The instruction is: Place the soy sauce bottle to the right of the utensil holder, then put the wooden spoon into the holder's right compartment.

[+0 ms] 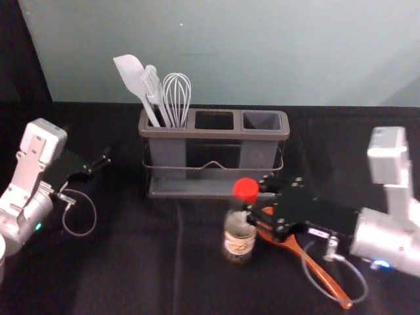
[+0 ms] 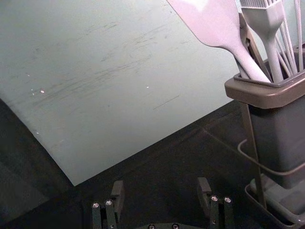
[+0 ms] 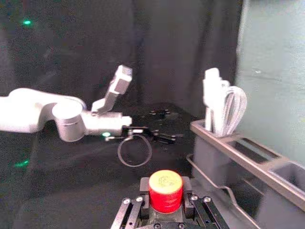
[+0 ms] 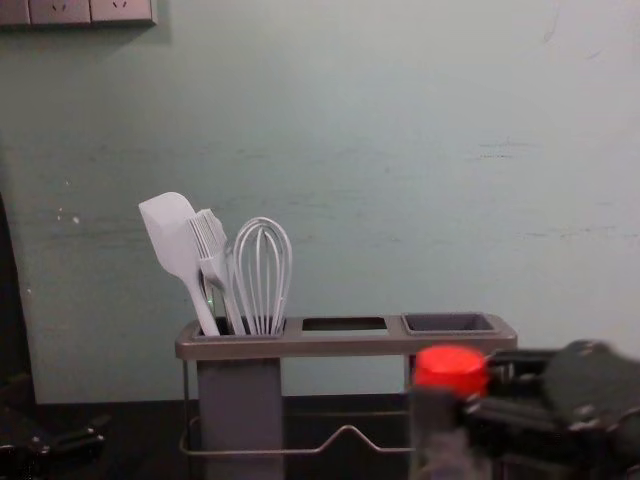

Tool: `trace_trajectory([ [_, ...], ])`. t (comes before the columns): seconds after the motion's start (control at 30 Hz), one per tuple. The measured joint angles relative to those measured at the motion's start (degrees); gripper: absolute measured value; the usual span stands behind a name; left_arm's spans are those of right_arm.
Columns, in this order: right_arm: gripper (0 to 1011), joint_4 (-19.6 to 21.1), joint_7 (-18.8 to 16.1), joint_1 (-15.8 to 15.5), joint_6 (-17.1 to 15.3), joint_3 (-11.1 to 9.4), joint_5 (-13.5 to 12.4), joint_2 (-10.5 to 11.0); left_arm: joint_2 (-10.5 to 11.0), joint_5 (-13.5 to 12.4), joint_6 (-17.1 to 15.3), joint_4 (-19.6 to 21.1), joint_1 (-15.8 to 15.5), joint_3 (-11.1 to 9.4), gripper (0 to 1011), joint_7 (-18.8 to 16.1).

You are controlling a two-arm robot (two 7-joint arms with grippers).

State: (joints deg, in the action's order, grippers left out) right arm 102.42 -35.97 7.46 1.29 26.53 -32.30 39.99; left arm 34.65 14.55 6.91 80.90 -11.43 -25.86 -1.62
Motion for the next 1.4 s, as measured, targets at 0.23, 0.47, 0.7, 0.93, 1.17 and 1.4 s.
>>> trace_trajectory([
  [0.23,382,3.53,3.43,-6.99,0.39,-7.18,-3.68,4.56,0.00,0.00,0.00,0.00,0.00,0.00,1005,0.00],
  [0.47,382,3.26,6.30,-12.74,4.17,-14.36,-3.99,7.03,0.00,0.00,0.00,0.00,0.00,0.00,1005,0.00],
  [0.7,382,-0.41,8.09,-12.07,6.87,-17.31,-1.45,5.94,0.00,0.00,0.00,0.00,0.00,0.00,1005,0.00],
  [0.93,382,-4.99,7.55,-7.39,6.37,-15.90,0.20,3.25,0.00,0.00,0.00,0.00,0.00,0.00,1005,0.00],
  [1.17,382,-13.18,4.15,0.69,5.78,-12.13,2.90,-1.10,0.00,0.00,0.00,0.00,0.00,0.00,1005,0.00],
  [1.4,382,-17.57,2.53,4.74,6.24,-10.36,4.65,-3.92,0.00,0.00,0.00,0.00,0.00,0.00,1005,0.00],
])
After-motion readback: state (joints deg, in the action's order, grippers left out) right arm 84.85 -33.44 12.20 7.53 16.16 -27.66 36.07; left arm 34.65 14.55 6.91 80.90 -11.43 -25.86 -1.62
